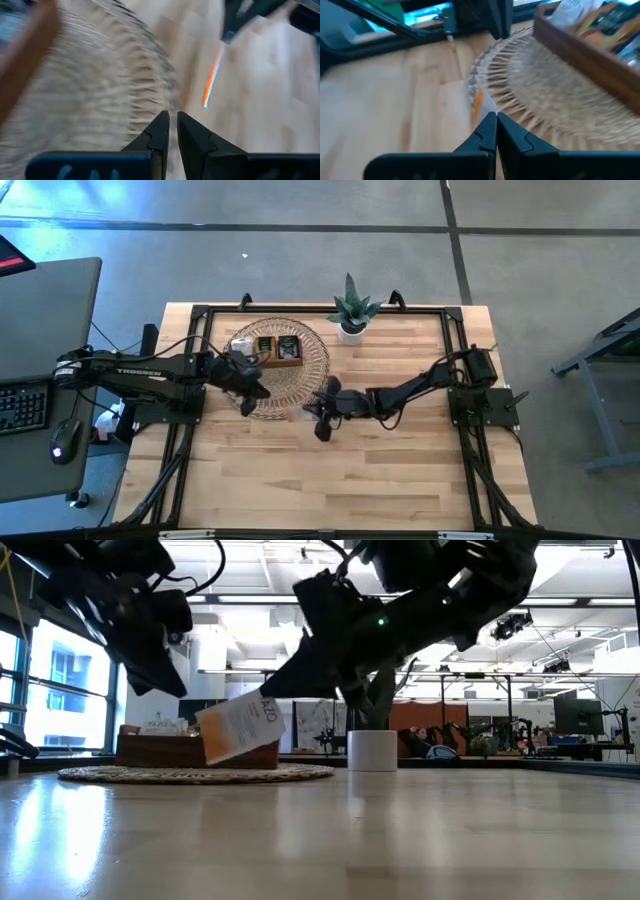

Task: Pick & Place Tea
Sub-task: Put the white tea bag into the left section of the wooden organizer

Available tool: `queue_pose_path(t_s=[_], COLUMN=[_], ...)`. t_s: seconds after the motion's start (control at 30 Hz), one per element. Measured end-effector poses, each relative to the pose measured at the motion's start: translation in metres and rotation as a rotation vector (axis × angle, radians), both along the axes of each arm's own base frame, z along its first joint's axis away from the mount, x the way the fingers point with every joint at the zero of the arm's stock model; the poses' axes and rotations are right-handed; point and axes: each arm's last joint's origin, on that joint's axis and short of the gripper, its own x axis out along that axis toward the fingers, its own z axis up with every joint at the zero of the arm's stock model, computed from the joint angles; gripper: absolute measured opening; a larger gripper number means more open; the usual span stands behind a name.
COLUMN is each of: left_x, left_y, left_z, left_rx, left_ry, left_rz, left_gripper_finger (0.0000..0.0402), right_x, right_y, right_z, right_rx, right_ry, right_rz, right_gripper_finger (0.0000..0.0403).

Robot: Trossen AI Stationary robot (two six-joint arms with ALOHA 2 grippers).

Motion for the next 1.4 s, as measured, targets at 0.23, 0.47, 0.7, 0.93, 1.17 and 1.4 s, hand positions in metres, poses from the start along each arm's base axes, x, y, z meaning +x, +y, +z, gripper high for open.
queue_pose_path(t_s=[0.23,0.47,0.7,0.93,1.17,1.4], left_x=[0.003,0.01,0.026,0.04,0.039,0.047], left_y=[0.003,0.0,0.002,0.006,0.007,0.008], left_z=[0.004,0.004,0.0,0.023,0.022,0.012], left_rx=[0.113,0.103,0.172,0.308,0.266,0.307], left_ry=[-0.045,-0.096,-0.155,-0.227,-0.138,-0.106], left_rz=[0.039,-0.111,-0.162,-0.139,-0.094,-0.125], left_gripper_finger=[0.0036,0.0037,0.0091,0.017,0.0204,0.0205], right_x=[0.008,0.015,0.026,0.028,0.028,0.03], right_y=[-0.022,-0.033,-0.046,-0.062,-0.066,-0.06], right_z=[0.006,0.017,0.034,0.033,0.034,0.038], right_rx=[-0.107,-0.121,-0.19,-0.165,-0.159,-0.154], right_ry=[0.027,-0.008,-0.053,0.052,0.041,-0.008], right_rz=[0.037,0.093,0.147,0.195,0.213,0.247], right_gripper_finger=[0.0001,0.0001,0.0001,0.0001,0.0,0.0])
